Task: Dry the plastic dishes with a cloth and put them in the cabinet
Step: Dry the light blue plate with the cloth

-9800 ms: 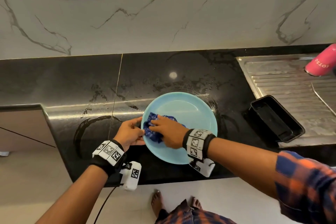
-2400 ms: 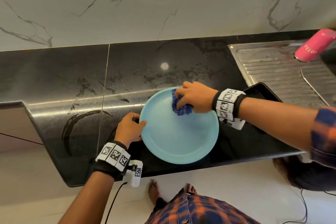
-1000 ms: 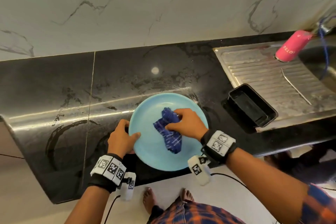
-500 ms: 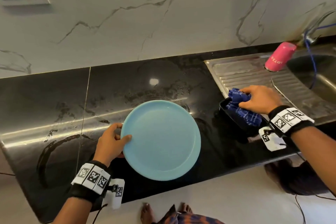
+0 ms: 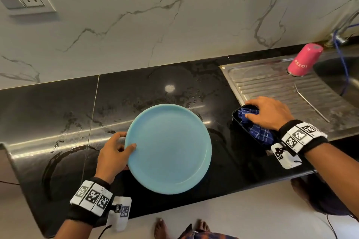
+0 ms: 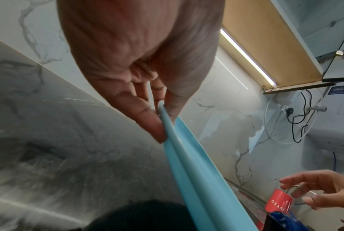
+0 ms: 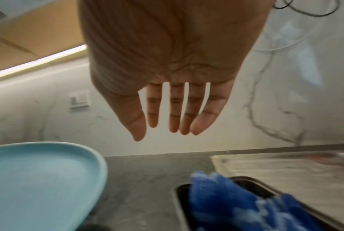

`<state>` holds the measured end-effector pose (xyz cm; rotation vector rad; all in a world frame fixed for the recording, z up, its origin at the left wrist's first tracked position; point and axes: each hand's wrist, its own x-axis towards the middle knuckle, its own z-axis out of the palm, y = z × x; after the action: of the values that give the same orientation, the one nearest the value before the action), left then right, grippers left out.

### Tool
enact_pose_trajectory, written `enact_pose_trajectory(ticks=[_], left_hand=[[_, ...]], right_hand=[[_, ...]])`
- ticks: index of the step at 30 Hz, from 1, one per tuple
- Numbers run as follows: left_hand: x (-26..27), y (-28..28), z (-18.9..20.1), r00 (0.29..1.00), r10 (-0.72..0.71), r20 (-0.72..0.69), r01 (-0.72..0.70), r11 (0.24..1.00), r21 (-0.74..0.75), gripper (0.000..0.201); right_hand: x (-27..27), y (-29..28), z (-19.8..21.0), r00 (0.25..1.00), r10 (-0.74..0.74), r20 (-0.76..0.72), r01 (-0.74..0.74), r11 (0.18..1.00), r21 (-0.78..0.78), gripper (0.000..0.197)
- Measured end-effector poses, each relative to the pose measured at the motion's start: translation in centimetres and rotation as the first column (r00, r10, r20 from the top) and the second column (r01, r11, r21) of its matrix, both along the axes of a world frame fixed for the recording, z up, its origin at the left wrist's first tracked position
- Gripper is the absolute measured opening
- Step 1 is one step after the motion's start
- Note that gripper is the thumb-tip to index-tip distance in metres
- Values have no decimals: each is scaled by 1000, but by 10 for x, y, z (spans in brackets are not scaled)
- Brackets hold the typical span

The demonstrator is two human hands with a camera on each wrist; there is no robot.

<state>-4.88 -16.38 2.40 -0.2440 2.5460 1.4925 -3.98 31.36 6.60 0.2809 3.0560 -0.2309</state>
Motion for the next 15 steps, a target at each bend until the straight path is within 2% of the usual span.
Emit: enact_pose_trajectory(ticks=[2, 4, 6, 9, 12, 15], left_hand=[[2, 3, 10, 1000, 18, -14, -18, 999, 30, 29], [3, 7, 24, 999, 47, -24, -45, 996, 75, 29], [3, 9, 38, 996, 82, -35, -77, 990, 122, 30], [1, 11, 61, 991, 131, -38, -121, 975, 188, 29], [-4, 6, 83, 979, 202, -1, -194, 941, 276, 22], [-8, -9, 102, 976, 217, 24, -215, 935, 283, 19]], right_hand=[[1, -11, 12, 988, 140, -73, -148, 982, -117, 46], [8, -30, 21, 938, 321, -130, -342, 918, -201, 50], [18, -56, 26, 856, 500, -133, -517, 830, -210, 59], [34, -96, 24, 706, 689, -163, -708, 686, -170, 66], [40, -120, 19, 617, 749, -241, -784, 611, -110, 70], [32, -128, 22, 594, 658, -462, -761, 647, -57, 56]])
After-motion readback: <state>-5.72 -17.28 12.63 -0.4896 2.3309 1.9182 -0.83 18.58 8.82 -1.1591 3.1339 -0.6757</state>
